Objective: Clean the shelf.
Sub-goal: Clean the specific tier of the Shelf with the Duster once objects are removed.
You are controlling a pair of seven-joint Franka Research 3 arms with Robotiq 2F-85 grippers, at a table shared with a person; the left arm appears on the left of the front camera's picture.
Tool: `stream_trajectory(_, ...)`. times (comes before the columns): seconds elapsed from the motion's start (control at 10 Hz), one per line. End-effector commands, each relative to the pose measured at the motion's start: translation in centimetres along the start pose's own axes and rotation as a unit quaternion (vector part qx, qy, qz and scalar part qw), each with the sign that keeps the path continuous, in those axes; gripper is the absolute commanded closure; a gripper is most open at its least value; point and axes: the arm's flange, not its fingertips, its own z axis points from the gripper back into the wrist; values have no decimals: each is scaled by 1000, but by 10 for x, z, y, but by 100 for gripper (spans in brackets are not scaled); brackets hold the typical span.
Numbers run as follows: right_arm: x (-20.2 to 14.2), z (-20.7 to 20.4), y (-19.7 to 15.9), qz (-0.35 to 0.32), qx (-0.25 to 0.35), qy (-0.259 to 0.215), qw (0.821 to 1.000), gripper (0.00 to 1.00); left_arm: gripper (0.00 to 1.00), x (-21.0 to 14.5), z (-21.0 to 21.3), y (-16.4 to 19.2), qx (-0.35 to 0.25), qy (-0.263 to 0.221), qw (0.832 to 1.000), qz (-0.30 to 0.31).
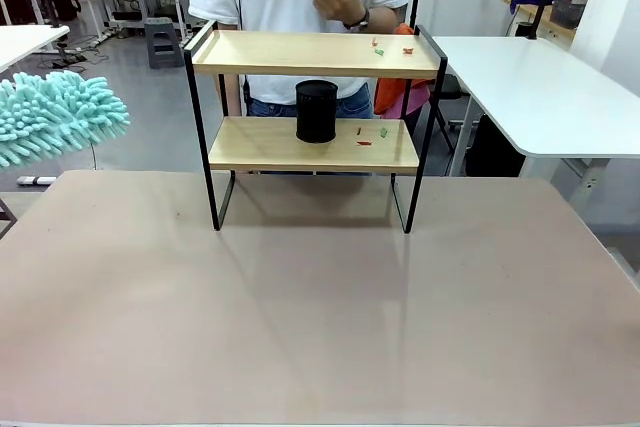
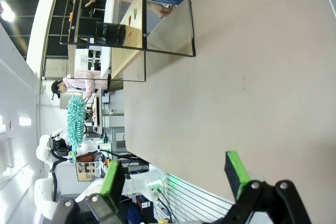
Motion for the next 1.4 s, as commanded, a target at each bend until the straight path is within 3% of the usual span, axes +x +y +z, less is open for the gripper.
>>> stream_trajectory(0.0,1,-1,0,12,10,-7,1000,0,87,8,3,-22,28,-40,999,14)
stream_trajectory(0.2,1,-1,0,12,10,-7,1000,0,87,32,23,-80,63,-91,994,8)
stream_trajectory(0.4,1,-1,0,12,10,-7,1000,0,87,85,21,-146,118,-72,990,-22)
stream_trajectory(0.7,1,-1,0,12,10,-7,1000,0,87,190,-49,-228,186,-49,978,-78)
stream_trajectory(0.8,1,-1,0,12,10,-7,1000,0,87,221,-84,-240,178,-45,979,-86)
stream_trajectory(0.9,1,-1,0,12,10,-7,1000,0,87,228,-102,-234,157,56,983,-70)
stream_trajectory(1.0,1,-1,0,12,10,-7,1000,0,87,196,-74,-246,185,-46,977,-92)
stream_trajectory(1.2,1,-1,0,12,10,-7,1000,0,87,196,-74,-246,185,-46,977,-92)
stream_trajectory(1.3,1,-1,0,12,10,-7,1000,0,87,223,-102,-244,176,-12,980,-91)
